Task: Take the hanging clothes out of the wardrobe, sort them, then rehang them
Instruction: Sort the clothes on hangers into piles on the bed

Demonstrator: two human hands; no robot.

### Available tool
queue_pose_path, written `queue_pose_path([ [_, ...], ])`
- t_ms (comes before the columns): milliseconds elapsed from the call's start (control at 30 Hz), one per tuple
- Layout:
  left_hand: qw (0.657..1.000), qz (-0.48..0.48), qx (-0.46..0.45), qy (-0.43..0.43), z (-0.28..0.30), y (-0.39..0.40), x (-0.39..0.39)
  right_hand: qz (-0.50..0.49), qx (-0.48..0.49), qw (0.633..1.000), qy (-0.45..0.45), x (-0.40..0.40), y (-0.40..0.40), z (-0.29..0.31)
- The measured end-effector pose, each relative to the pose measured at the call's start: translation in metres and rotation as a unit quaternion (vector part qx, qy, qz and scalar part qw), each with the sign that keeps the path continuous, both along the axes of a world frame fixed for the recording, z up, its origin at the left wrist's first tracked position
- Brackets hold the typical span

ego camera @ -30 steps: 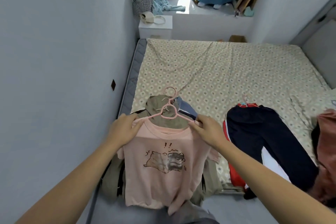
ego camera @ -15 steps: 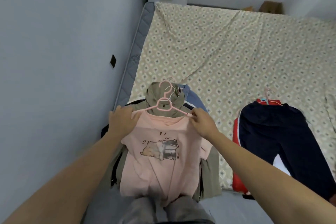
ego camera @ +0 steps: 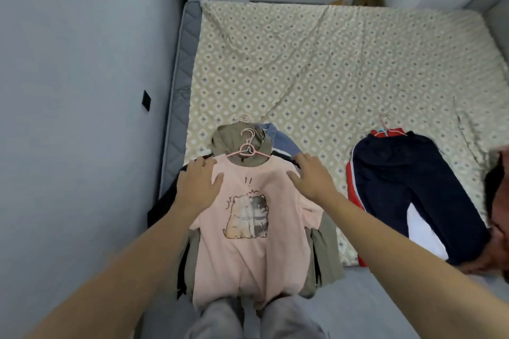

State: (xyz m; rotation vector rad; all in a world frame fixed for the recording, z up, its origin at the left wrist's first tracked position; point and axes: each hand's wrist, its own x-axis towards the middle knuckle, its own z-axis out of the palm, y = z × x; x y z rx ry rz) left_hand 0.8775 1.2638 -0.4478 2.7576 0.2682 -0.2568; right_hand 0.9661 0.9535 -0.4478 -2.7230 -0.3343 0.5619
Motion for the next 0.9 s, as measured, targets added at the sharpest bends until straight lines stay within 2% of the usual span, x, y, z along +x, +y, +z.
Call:
queue_pose_path([
  [100,0.999,-0.042,0.022,-0.005,0.035,-0.006,-0.011,-0.036,-0.012,0.999,-0.034,-0.041,-0.015,0.032],
  [267,0.986,-0.152,0.042,-0.063,0.083,-0.043,-0.011,-0.100,-0.004,0.990,-0.103,-0.098,-0.055,0.080],
  [533,0.950,-0.290,0.045,-0.108,0.128,-0.190,-0.012,-0.196,-0.027,0.969,-0.150,-0.169,-0.163,0.124],
  [667,0.938,-0.323,0.043,-0.121,0.132,-0.272,-0.023,-0.220,-0.030,0.963,-0.151,-0.200,-0.235,0.127],
  [900,0.945,-0.312,0.029,-0.098,0.121,-0.406,-0.044,-0.213,-0.045,0.966,-0.142,-0.240,-0.367,0.119],
])
